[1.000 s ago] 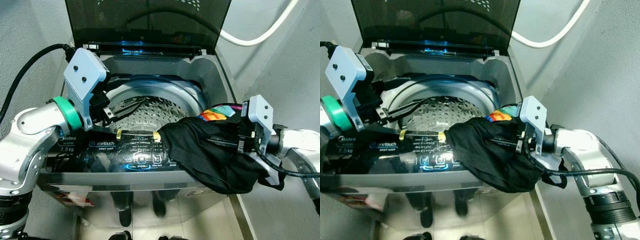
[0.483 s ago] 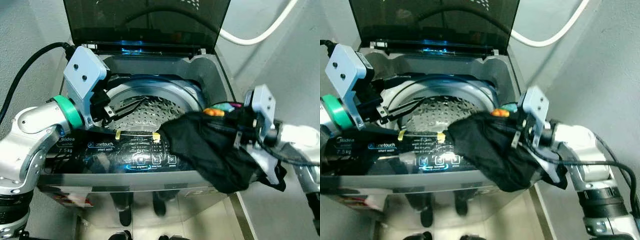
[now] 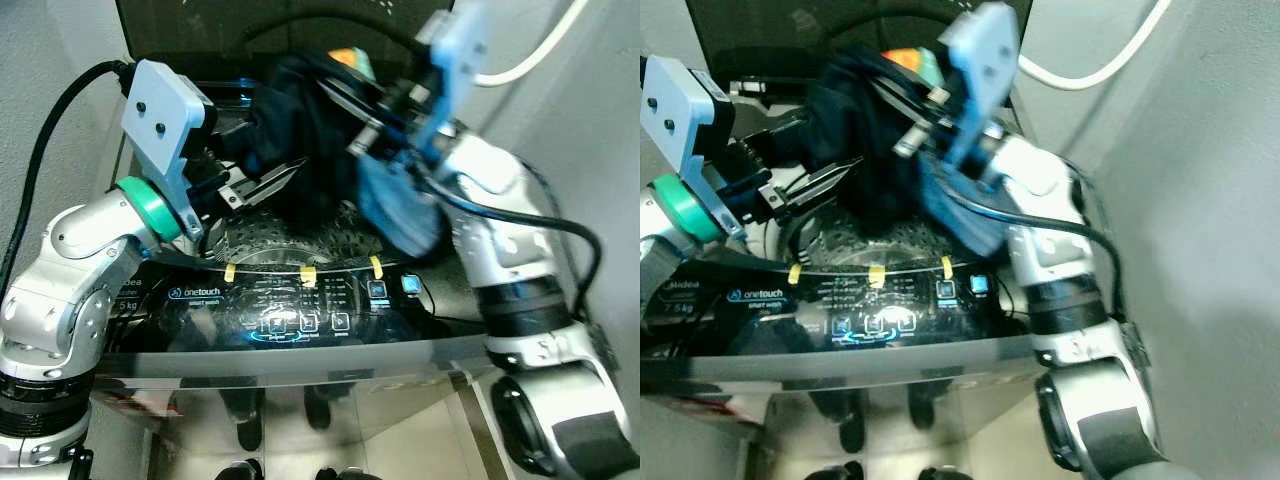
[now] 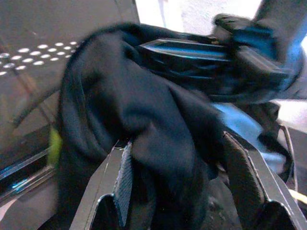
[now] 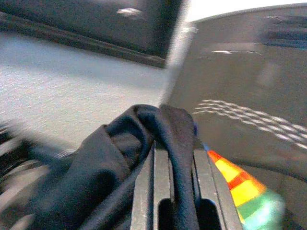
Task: Clothes washing
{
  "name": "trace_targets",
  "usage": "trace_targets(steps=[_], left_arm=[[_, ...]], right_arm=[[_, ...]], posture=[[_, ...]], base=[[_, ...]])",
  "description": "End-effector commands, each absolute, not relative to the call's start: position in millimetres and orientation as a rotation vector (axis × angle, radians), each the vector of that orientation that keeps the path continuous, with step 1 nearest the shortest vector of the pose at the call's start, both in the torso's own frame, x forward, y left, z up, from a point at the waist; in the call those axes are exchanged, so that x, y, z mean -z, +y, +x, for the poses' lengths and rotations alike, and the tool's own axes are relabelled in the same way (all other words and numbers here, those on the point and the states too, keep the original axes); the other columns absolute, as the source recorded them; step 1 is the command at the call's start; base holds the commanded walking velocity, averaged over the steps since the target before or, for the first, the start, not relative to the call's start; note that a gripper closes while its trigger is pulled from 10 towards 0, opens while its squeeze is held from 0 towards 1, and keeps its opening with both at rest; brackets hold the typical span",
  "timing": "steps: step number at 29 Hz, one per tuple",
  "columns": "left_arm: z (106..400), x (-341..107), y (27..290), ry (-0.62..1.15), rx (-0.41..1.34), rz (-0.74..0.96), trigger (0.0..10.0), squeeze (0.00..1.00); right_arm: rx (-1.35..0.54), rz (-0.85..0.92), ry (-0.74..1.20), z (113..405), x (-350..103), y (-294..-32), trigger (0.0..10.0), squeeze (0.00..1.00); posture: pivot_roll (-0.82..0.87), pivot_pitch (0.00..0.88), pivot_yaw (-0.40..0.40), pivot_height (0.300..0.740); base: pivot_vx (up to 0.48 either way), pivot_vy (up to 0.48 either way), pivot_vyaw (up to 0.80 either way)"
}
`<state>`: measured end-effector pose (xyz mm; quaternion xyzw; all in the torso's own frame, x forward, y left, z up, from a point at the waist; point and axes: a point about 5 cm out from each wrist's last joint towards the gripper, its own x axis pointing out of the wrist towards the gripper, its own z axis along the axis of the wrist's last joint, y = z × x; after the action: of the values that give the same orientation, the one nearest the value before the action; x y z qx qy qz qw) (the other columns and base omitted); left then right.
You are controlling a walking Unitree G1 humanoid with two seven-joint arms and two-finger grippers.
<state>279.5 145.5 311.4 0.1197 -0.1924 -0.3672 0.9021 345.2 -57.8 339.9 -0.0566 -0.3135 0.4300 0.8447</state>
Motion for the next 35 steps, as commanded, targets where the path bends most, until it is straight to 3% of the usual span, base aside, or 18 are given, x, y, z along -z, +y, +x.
trace_targets(steps=[1,7,11,16,17,18,23,24,25,32,33,35], left_arm=[[271.7,-309.7,138.3,-0.408,0.811,0.254,10.0,0.00],[268.1,-305.8,136.3,-0.400,0.823,0.258,10.0,0.00],[271.9,-300.3,136.5,-0.379,0.820,0.257,10.0,0.00],[275.4,-300.9,133.1,-0.377,0.830,0.253,10.0,0.00],[275.4,-301.2,132.4,-0.377,0.833,0.253,10.0,0.00],[275.2,-301.4,131.8,-0.377,0.835,0.253,10.0,0.00],[272.9,-301.1,131.2,-0.370,0.839,0.255,10.0,0.00],[272.1,-301.2,131.8,-0.368,0.838,0.256,10.0,0.00],[271.6,-301.2,132.3,-0.366,0.837,0.257,10.0,0.00],[270.6,-301.5,133.8,-0.361,0.832,0.262,10.0,0.00],[270.4,-301.6,133.4,-0.360,0.833,0.261,10.0,0.00],[270.4,-301.6,133.4,-0.360,0.833,0.261,10.0,0.00]], right_arm=[[-0.870,-0.081,-0.720,345.6,-353.4,-46.9,10.0,0.00],[-0.883,-0.040,-0.731,343.6,-355.5,-28.4,10.0,0.00],[-1.255,-0.017,-0.599,313.0,-313.1,-34.3,10.0,0.00],[-1.075,-0.087,-0.445,337.7,-276.1,-41.9,10.0,0.00],[-1.002,-0.142,-0.399,346.8,-265.4,-42.5,10.0,0.46],[-0.948,-0.169,-0.357,353.6,-256.2,-42.9,10.0,1.00],[-0.912,-0.189,-0.335,357.7,-248.8,-40.5,10.0,1.00],[-0.918,-0.190,-0.346,355.9,-251.8,-41.2,10.0,0.89],[-0.923,-0.191,-0.353,354.5,-254.0,-41.7,10.0,0.00],[-0.970,-0.142,-0.428,345.3,-273.9,-54.8,10.0,0.00],[-1.023,-0.028,-0.502,336.2,-291.7,-69.1,10.0,0.00],[-1.023,-0.028,-0.502,336.2,-291.7,-69.1,10.0,0.00]], posture=[[0.05,0.077,-0.044,0.740],[0.05,0.077,-0.050,0.740],[0.02,0.076,-0.036,0.740],[0.02,0.075,-0.023,0.740],[0.03,0.076,-0.019,0.740],[0.03,0.079,-0.017,0.740],[0.04,0.085,-0.013,0.740],[0.04,0.089,-0.012,0.740],[0.05,0.090,-0.011,0.740],[0.05,0.096,-0.010,0.740],[0.04,0.100,-0.010,0.740],[0.04,0.100,-0.010,0.740]], base=[[0.000,0.000,0.00],[0.000,0.000,0.00],[0.000,0.000,0.00],[0.000,0.000,0.00],[0.000,0.000,0.00],[0.000,0.000,0.00],[0.000,0.000,0.00],[0.000,0.000,0.00],[0.000,0.000,0.00],[0.000,0.000,0.00],[0.000,0.000,0.00],[0.000,0.000,0.00]])
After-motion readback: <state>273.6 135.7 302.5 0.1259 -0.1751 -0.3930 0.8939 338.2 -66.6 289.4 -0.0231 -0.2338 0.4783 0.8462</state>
